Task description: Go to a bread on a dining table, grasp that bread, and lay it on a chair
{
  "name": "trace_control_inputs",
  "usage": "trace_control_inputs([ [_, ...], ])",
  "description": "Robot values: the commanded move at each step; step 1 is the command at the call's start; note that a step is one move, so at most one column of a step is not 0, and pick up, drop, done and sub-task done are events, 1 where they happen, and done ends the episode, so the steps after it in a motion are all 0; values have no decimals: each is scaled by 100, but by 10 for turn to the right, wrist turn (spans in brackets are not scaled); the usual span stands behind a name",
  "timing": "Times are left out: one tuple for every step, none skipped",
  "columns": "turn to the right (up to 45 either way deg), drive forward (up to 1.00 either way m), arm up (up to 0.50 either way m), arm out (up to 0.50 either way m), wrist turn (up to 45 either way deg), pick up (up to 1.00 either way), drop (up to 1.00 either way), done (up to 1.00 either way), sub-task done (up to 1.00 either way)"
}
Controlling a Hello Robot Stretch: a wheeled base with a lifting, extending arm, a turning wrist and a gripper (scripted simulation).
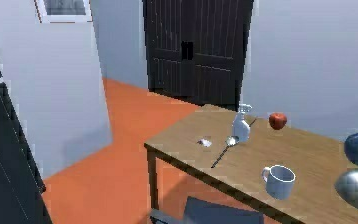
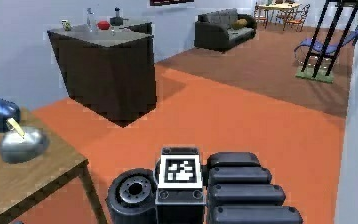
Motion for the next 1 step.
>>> trace_control_inputs([
  [-300,0,0,0,0,0,0,0,0],
])
